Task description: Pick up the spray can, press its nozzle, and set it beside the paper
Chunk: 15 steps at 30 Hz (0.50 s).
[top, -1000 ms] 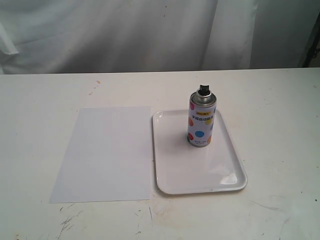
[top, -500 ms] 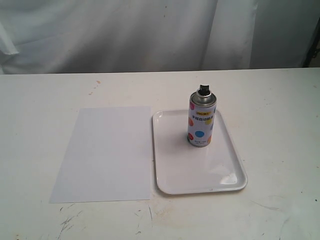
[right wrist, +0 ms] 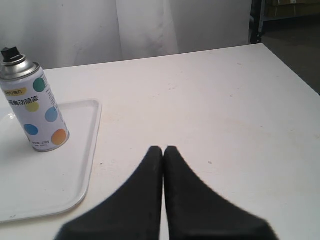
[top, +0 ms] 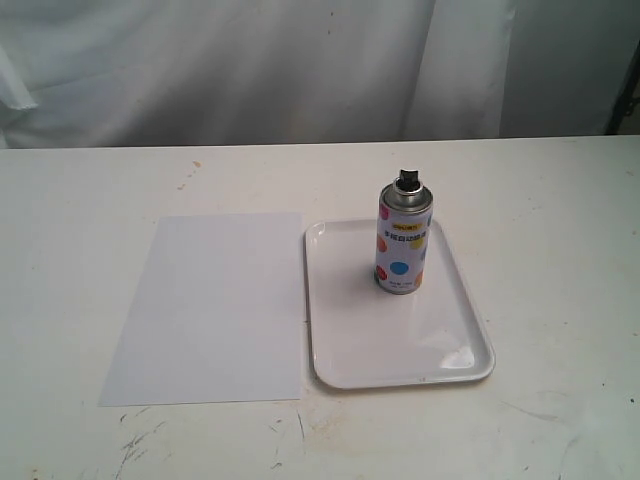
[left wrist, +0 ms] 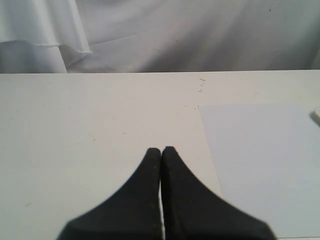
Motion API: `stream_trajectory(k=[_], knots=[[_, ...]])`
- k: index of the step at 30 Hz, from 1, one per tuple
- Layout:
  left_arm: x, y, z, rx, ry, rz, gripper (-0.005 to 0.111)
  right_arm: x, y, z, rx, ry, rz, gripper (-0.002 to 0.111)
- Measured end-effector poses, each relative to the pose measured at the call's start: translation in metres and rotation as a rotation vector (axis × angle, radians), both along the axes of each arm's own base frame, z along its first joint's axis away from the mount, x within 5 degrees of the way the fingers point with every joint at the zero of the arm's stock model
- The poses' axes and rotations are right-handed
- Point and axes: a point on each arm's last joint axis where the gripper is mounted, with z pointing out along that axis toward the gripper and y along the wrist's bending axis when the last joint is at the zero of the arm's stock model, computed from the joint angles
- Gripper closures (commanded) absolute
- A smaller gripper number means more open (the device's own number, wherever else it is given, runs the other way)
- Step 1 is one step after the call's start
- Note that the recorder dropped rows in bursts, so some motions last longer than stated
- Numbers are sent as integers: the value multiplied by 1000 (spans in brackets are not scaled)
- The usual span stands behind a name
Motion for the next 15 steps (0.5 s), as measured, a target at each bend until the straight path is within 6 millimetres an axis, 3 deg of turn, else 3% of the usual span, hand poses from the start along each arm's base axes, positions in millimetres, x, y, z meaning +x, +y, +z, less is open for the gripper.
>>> stream_trajectory(k=[15], knots=[[0,0,0,2,0,0,107,0,0,0,0,0,0,108]])
